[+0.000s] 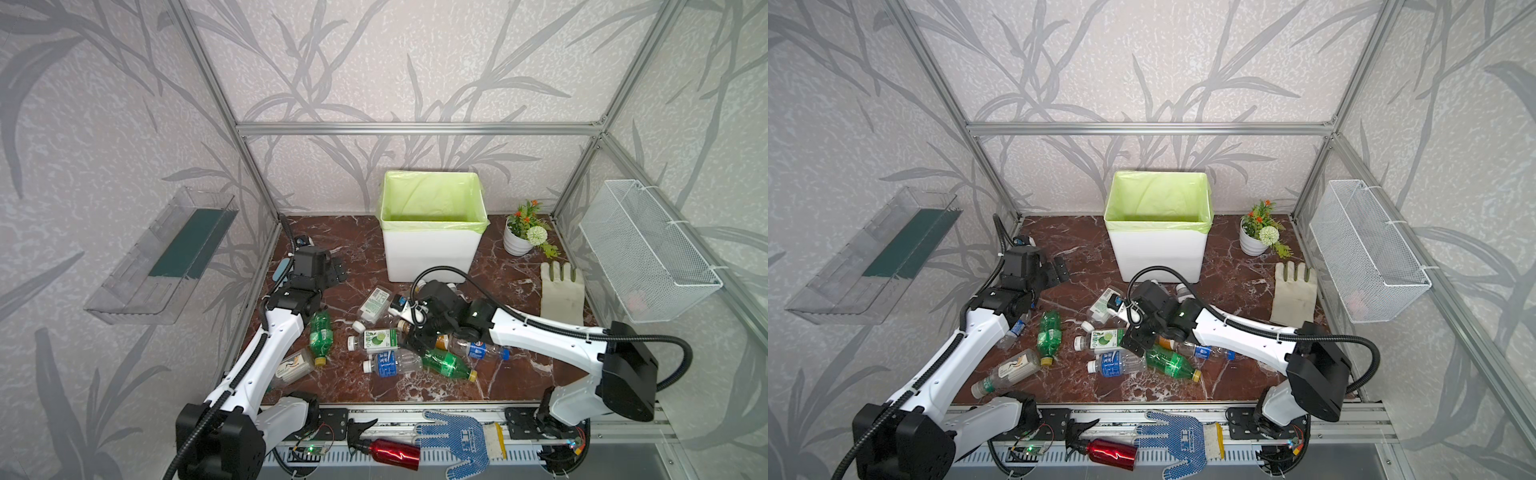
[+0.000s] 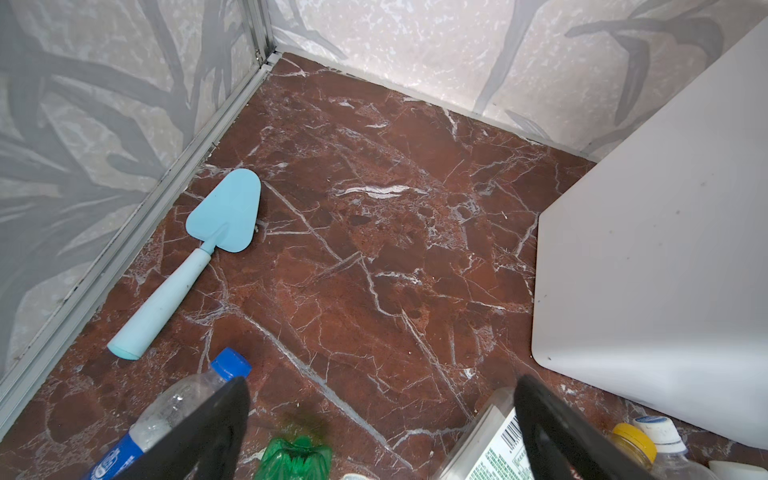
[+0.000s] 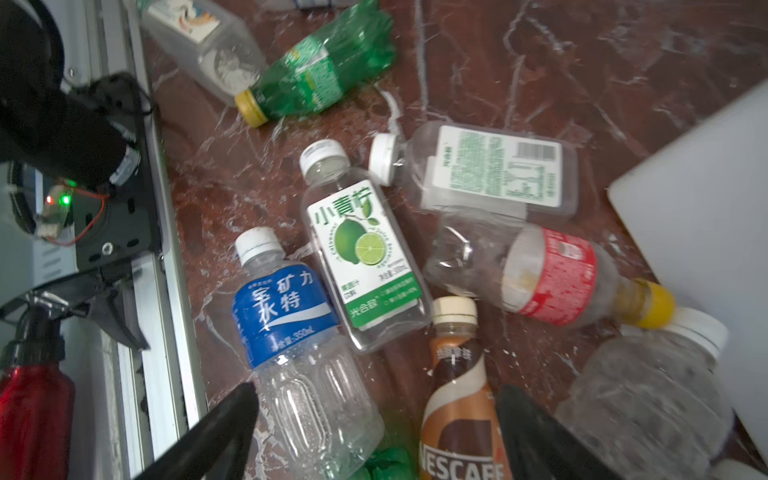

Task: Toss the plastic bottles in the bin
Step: 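Reach the right gripper across to the blue-label water bottle and grasp it, then lift the blue-label bottle with the right gripper over the bin and drop it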

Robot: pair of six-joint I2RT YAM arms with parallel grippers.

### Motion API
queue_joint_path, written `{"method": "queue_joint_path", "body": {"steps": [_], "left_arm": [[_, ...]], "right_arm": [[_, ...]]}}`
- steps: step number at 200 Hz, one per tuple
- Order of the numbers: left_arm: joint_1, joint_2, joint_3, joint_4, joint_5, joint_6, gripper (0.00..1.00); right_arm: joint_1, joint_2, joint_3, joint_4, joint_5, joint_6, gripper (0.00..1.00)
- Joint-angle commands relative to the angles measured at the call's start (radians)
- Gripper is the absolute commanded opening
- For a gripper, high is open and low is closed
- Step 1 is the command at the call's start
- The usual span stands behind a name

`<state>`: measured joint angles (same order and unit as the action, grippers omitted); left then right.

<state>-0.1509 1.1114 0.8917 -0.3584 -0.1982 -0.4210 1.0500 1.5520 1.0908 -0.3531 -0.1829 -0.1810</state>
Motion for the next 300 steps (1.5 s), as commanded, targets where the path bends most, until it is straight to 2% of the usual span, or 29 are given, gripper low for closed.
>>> {"method": "queue_joint_path", "body": {"steps": [1, 52, 101, 195, 216, 259, 300], "left_arm": [[0.008, -0.036, -0.018, 0.008, 0.008, -0.004, 0.99], [0.016, -0.041, -0.030, 0.009, 0.019, -0.003, 0.99], [0.020, -0.039, -0.041, 0.009, 0.028, -0.002, 0.99], [0.034, -0.051, -0.065, -0.003, 0.025, 0.004, 0.99], [0.036, -0.056, -0.070, -0.005, 0.026, 0.004, 0.99], [0.044, -0.059, -0.080, -0.002, 0.029, 0.004, 0.99], [0.050, -0.061, -0.092, 0.006, 0.032, 0.001, 0.99]], "right_arm": [[0.055, 0.059, 0.052, -0.116, 0.011, -0.127, 0.88], [0.122, 0.217, 0.161, -0.204, 0.052, -0.201, 0.81], [0.170, 0.370, 0.301, -0.352, 0.122, -0.250, 0.79], [0.213, 0.491, 0.410, -0.455, 0.149, -0.249, 0.73], [0.213, 0.496, 0.427, -0.464, 0.155, -0.236, 0.65], [0.212, 0.437, 0.443, -0.433, 0.156, -0.216, 0.57], [0.207, 0.313, 0.500, -0.426, 0.225, -0.199, 0.51]]}}
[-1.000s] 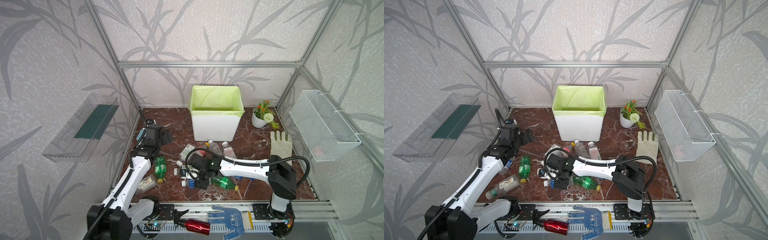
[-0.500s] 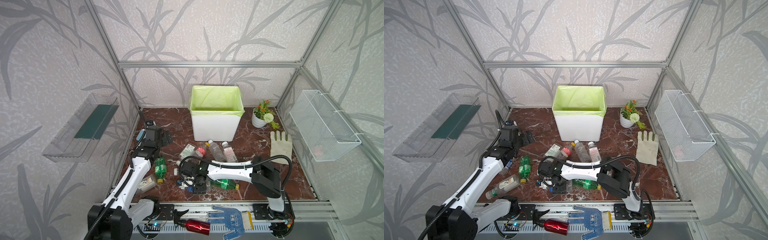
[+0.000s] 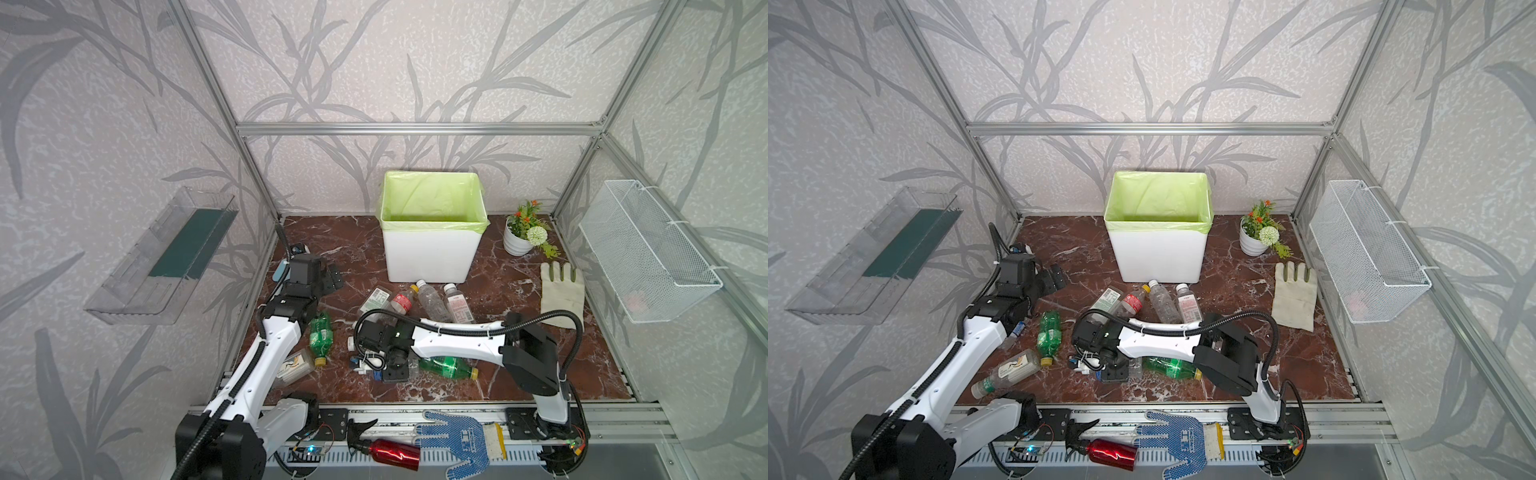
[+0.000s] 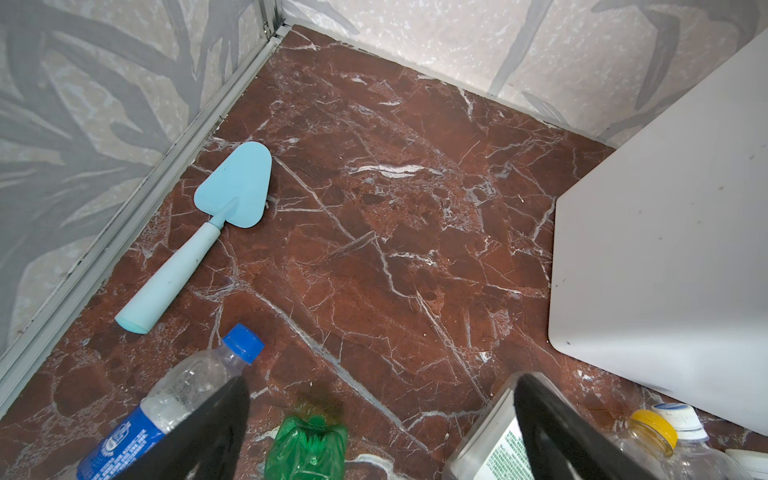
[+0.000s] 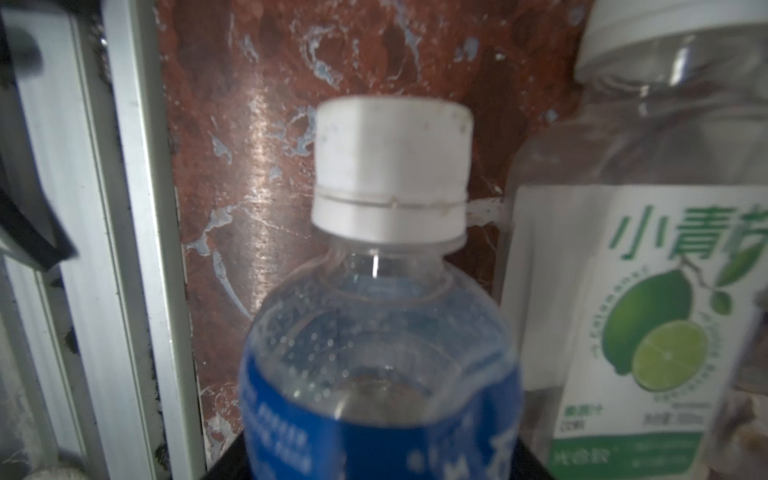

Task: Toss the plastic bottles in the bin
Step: 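Lift the blue-label bottle with the right gripper over the bin and drop it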

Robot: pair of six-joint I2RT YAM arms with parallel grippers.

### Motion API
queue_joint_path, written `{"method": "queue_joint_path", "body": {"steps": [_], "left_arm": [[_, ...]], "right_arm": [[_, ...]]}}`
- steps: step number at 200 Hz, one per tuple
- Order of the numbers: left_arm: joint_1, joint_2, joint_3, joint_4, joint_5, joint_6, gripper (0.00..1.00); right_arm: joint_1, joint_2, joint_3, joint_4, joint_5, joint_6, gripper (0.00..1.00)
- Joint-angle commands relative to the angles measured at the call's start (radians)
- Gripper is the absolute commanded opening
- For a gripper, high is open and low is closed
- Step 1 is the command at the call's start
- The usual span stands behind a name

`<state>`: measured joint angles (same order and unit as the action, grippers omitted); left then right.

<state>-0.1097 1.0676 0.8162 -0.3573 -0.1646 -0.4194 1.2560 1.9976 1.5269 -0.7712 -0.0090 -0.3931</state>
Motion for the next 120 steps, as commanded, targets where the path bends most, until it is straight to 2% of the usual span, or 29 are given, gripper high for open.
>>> {"method": "queue_joint_path", "body": {"steps": [1, 41, 64, 78, 103, 113, 120], "left_arm": [[0.010, -0.018, -0.017, 0.005, -0.001, -0.002, 0.99], [0.014, 0.001, -0.035, 0.022, 0.014, -0.001, 0.99], [0.013, 0.029, -0.037, 0.027, 0.023, 0.006, 0.99], [0.014, 0.055, -0.027, 0.022, 0.031, 0.007, 0.99], [0.012, 0.110, -0.001, 0.003, 0.049, 0.001, 0.99], [0.012, 0.130, 0.010, -0.002, 0.062, -0.001, 0.99], [0.012, 0.141, 0.016, -0.004, 0.071, -0.001, 0.99]], "right_arm": [[0.001, -0.137, 0.065, -0.006, 0.054, 0.012, 0.51], [-0.064, -0.366, 0.191, 0.044, 0.189, -0.060, 0.48], [-0.077, -0.525, 0.193, 0.266, 0.298, -0.256, 0.47], [-0.088, -0.597, 0.219, 0.401, 0.311, -0.332, 0.46], [-0.135, -0.652, 0.265, 0.580, 0.317, -0.398, 0.44], [-0.183, -0.650, 0.277, 0.610, 0.294, -0.389, 0.44], [-0.241, -0.640, 0.301, 0.594, 0.262, -0.339, 0.44]]}}
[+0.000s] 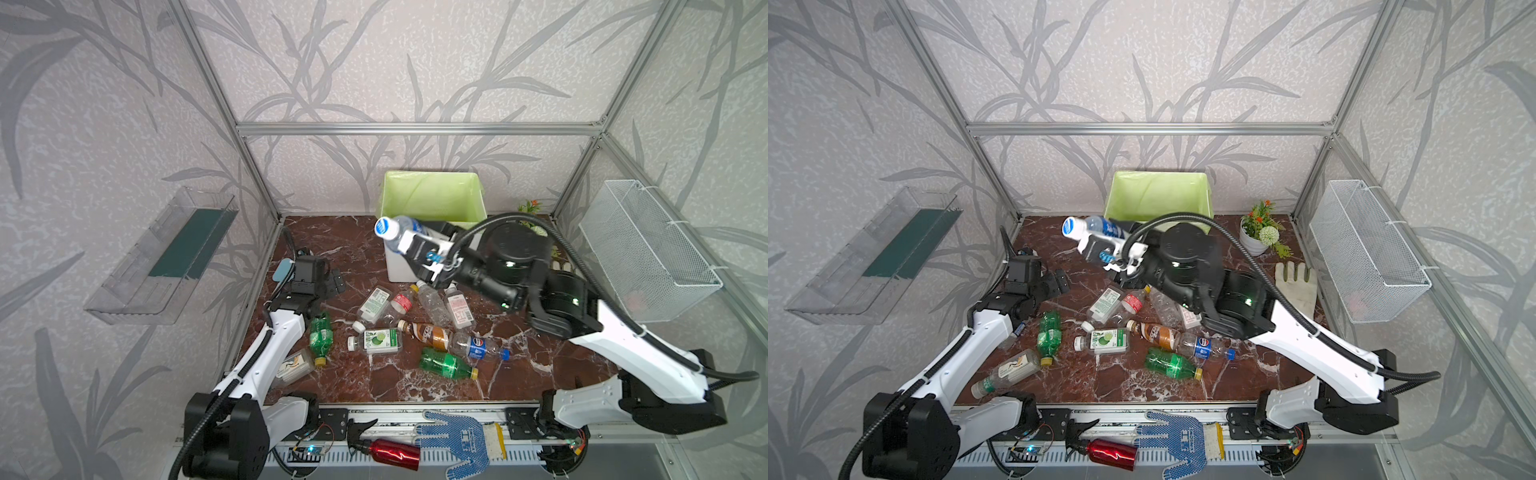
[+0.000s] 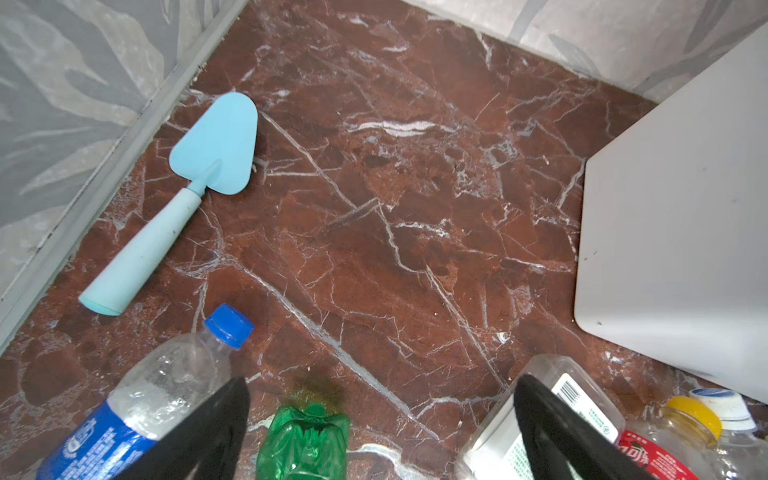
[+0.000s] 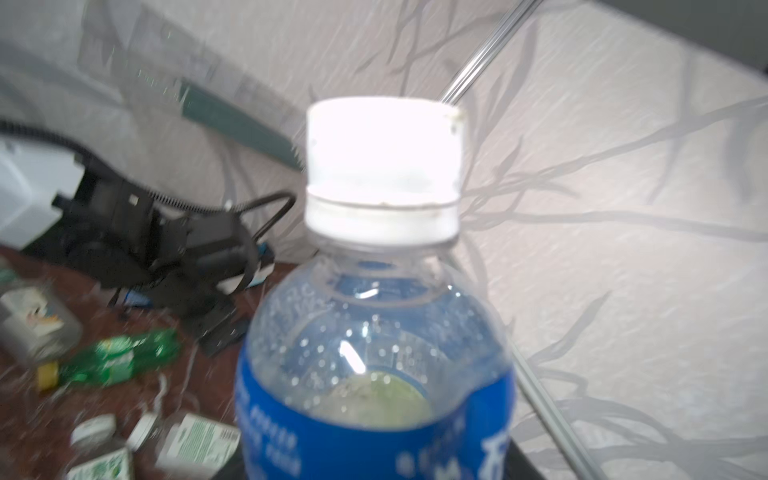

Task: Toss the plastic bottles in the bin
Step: 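Lift the blue-label bottle with the right gripper over the bin and drop it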

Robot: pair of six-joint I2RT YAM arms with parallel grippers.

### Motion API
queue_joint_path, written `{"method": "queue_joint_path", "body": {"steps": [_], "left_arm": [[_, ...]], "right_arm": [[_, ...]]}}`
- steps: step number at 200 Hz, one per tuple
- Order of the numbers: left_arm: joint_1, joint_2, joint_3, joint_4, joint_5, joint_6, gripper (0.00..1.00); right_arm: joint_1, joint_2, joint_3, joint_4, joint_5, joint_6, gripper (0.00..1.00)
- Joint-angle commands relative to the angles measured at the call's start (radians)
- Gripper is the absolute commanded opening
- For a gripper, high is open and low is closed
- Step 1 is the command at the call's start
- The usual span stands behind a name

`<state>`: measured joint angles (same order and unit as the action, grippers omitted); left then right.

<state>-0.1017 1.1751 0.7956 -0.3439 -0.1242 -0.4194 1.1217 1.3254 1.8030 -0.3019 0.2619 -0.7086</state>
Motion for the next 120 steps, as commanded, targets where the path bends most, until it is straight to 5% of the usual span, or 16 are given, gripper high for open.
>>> {"method": "queue_joint_path", "body": {"steps": [1, 46, 73, 86, 103, 120], "left_arm": [[0.004, 0.034, 0.037, -0.018, 0.032, -0.001, 0.99], [-0.002, 0.079, 0.052, -0.025, 0.072, -0.014, 0.99], [-0.017, 0.106, 0.072, -0.052, 0.074, 0.003, 0.99], [-0.031, 0.111, 0.092, -0.083, 0.054, 0.020, 0.99], [-0.058, 0.109, 0.108, -0.089, 0.033, 0.051, 0.99], [-0.094, 0.109, 0.135, -0.110, 0.005, 0.085, 0.99]], "right_arm": [[-0.119, 0.036, 0.028, 0.121, -0.016, -0.015, 0.44], [-0.477, 0.320, 0.192, -0.154, -0.274, 0.354, 0.47], [-0.602, 0.539, 0.455, -0.415, -0.323, 0.479, 0.62], [-0.610, 0.539, 0.523, -0.458, -0.314, 0.485, 0.73], [-0.609, 0.454, 0.448, -0.329, -0.280, 0.484, 1.00], [-0.611, 0.354, 0.370, -0.219, -0.258, 0.502, 0.99]]}}
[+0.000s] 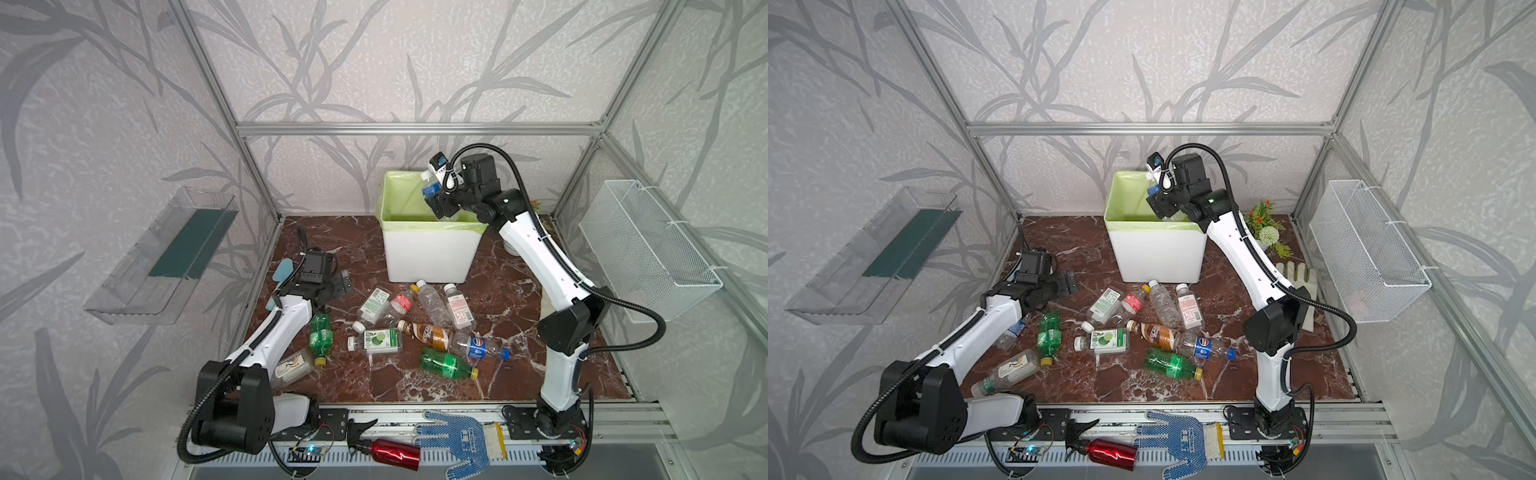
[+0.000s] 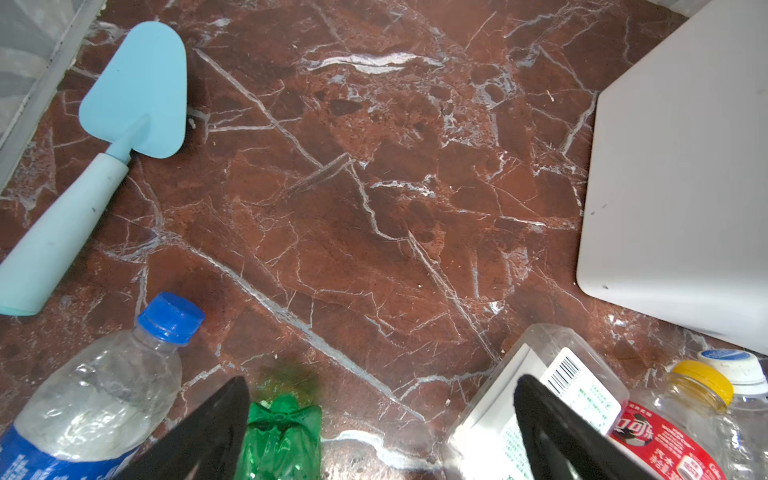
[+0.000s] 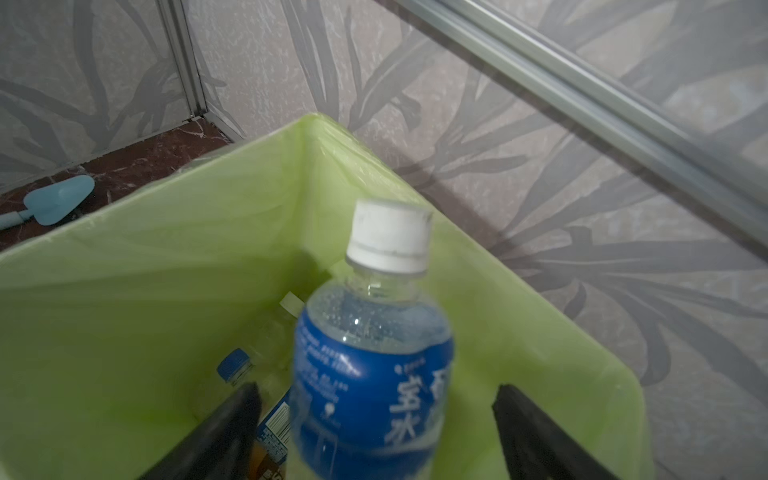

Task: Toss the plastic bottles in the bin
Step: 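Lift the blue-label bottle with the right gripper over the bin and drop it, then withdraw the right gripper while the left gripper reaches to the green-label square bottle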

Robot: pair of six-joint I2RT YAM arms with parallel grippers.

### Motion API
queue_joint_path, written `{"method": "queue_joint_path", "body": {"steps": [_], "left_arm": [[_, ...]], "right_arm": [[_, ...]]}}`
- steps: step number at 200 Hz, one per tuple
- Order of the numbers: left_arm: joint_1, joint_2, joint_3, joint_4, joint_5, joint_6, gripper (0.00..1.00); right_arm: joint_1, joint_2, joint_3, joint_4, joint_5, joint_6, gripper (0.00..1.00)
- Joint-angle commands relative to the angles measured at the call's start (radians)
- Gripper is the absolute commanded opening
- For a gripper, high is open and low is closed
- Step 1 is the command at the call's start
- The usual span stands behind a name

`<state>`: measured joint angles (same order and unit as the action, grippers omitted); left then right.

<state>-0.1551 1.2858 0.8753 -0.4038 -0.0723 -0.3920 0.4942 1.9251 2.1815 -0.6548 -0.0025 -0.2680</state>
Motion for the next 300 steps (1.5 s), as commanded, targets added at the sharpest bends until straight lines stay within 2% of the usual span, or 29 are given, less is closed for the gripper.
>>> {"method": "queue_joint_path", "body": {"steps": [1, 32, 57, 93, 114, 149, 191, 243, 300], "left_arm": [[-0.043, -0.001, 0.056, -0.052, -0.049, 0.060, 0.99], [-0.126, 0.003, 0.082, -0.070, -0.086, 0.138, 0.99], [-0.159, 0.023, 0.094, -0.097, -0.057, 0.175, 0.99], [-0.195, 0.073, 0.110, -0.138, -0.001, 0.210, 0.97], [-0.211, 0.124, 0.132, -0.169, 0.018, 0.223, 0.97], [-0.214, 0.222, 0.179, -0.209, 0.127, 0.236, 0.97], [-0.215, 0.333, 0.237, -0.274, 0.184, 0.250, 0.96], [-0.225, 0.365, 0.243, -0.272, 0.205, 0.261, 0.97], [-0.237, 0.394, 0.233, -0.256, 0.190, 0.235, 0.95]], "right_arm": [[0.016, -0.251, -0.011, 0.137, 0.008, 0.062, 0.99], [0.017, -0.333, -0.043, 0.163, 0.029, 0.060, 0.99], [-0.001, -0.364, -0.092, 0.148, 0.042, 0.055, 0.99], [-0.061, -0.413, -0.221, 0.165, 0.023, 0.111, 0.99], [-0.101, -0.457, -0.336, 0.184, 0.018, 0.153, 0.99], [-0.199, -0.549, -0.573, 0.221, -0.055, 0.251, 0.99], [-0.303, -0.686, -0.867, 0.258, -0.088, 0.324, 0.99], [-0.430, -0.798, -1.124, 0.254, -0.148, 0.386, 0.99], [-0.493, -0.861, -1.322, 0.295, -0.194, 0.460, 0.99]]}}
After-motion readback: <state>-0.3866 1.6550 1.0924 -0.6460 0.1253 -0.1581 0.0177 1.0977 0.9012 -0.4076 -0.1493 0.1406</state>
